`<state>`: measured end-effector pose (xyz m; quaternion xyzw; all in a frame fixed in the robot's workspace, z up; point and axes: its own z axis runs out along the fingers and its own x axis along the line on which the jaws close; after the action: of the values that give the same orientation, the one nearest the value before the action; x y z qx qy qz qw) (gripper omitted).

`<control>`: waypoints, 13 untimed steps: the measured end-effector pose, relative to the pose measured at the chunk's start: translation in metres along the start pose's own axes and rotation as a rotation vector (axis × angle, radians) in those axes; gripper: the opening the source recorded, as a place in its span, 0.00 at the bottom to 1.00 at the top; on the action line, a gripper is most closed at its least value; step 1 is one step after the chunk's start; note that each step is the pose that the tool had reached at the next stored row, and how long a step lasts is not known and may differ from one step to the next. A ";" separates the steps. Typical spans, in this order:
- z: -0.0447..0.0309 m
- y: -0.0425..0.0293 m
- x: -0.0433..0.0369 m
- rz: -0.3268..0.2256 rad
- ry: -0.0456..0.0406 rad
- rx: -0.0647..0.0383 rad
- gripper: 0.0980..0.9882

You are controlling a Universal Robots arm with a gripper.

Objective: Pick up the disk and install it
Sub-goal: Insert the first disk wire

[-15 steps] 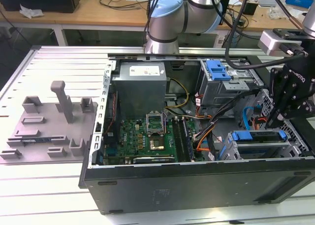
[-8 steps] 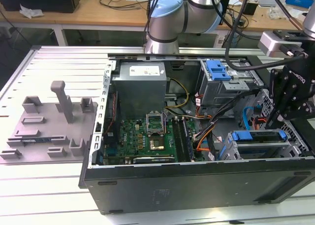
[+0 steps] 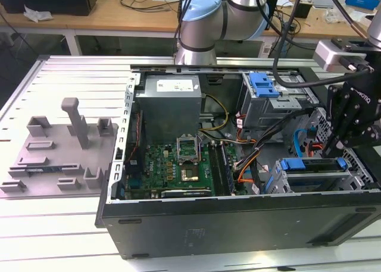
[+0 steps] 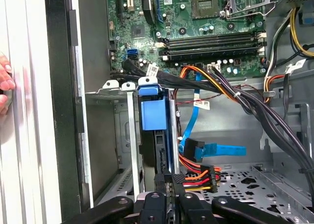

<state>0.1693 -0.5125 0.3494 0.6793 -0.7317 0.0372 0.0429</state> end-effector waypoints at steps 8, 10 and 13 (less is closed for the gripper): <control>0.0022 0.0005 0.0005 0.001 0.0000 0.000 0.07; 0.0025 0.0005 0.0006 0.001 -0.0003 0.000 0.07; 0.0026 0.0005 0.0010 0.002 0.0000 0.000 0.07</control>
<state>0.1687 -0.5137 0.3470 0.6785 -0.7324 0.0372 0.0429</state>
